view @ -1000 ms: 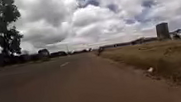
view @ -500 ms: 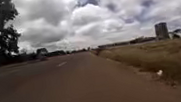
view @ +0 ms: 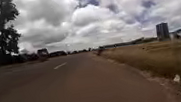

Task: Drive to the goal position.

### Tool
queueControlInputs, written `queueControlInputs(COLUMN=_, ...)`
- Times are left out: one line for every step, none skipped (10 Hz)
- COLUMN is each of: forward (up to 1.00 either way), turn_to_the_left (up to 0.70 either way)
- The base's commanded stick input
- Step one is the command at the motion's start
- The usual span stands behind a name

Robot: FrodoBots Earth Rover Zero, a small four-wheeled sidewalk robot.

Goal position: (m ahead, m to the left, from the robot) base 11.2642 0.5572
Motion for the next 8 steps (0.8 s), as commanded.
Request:
queueControlInputs(forward=0.85, turn_to_the_left=0.0)
queueControlInputs(forward=0.85, turn_to_the_left=0.0)
queueControlInputs(forward=0.85, turn_to_the_left=0.0)
queueControlInputs(forward=0.85, turn_to_the_left=0.0)
queueControlInputs(forward=0.85, turn_to_the_left=0.0)
queueControlInputs(forward=0.85, turn_to_the_left=0.0)
queueControlInputs(forward=0.85, turn_to_the_left=0.0)
queueControlInputs(forward=0.85, turn_to_the_left=0.0)
